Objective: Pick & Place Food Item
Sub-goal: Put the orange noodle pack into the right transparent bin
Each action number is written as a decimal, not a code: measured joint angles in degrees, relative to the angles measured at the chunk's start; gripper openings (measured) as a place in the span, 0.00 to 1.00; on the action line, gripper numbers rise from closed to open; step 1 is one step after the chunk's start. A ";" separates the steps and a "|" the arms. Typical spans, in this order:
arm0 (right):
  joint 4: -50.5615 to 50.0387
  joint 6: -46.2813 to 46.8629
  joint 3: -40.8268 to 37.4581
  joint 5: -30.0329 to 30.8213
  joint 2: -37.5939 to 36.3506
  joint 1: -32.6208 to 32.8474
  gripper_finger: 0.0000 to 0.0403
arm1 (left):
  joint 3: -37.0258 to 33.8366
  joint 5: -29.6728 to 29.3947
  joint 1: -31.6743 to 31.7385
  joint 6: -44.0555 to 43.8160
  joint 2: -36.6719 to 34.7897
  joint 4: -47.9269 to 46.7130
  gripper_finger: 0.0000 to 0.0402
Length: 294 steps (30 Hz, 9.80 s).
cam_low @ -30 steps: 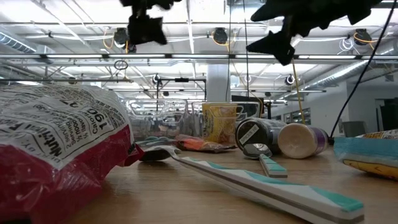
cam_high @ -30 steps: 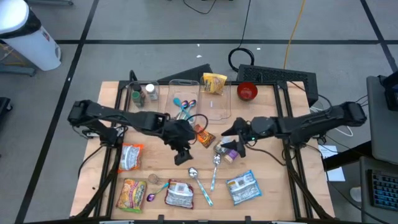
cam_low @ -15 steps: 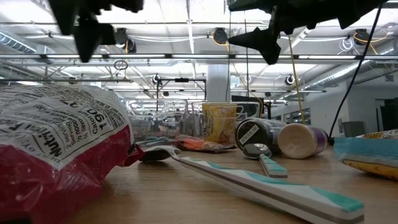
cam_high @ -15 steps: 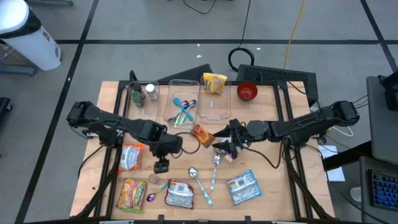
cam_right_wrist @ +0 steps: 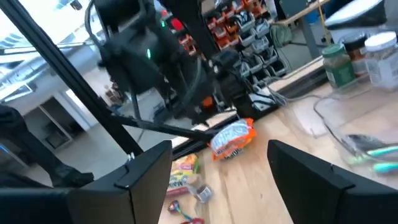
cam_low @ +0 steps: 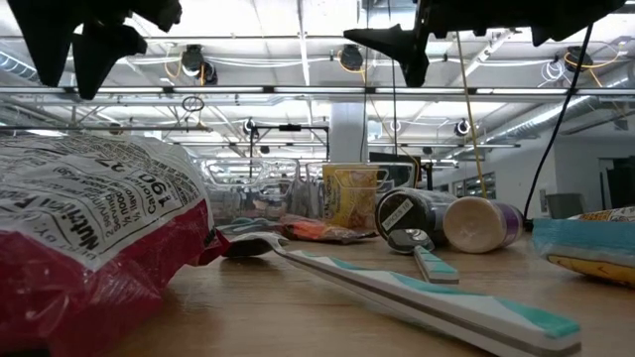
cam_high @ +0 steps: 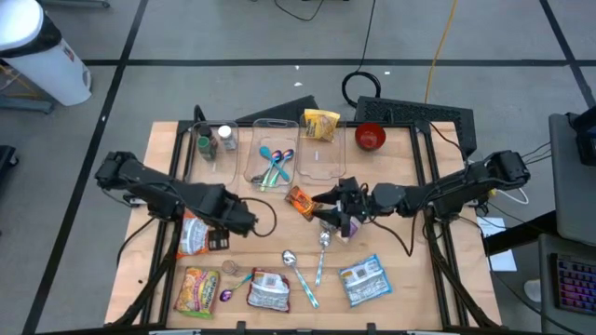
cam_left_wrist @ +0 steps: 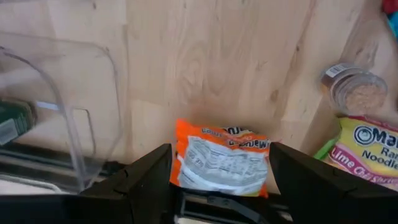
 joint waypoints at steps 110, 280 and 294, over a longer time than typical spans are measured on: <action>-3.61 6.05 -0.02 -0.44 -0.26 -1.14 0.63 | -35.12 6.23 17.59 0.41 -10.95 25.03 0.41; -46.59 -20.33 33.67 -48.36 -6.66 -19.04 0.63 | 33.83 11.08 13.32 7.38 7.21 47.90 0.00; -47.17 -22.05 33.66 -48.45 -4.91 -17.99 0.59 | 33.81 10.30 13.92 7.85 7.21 50.20 0.00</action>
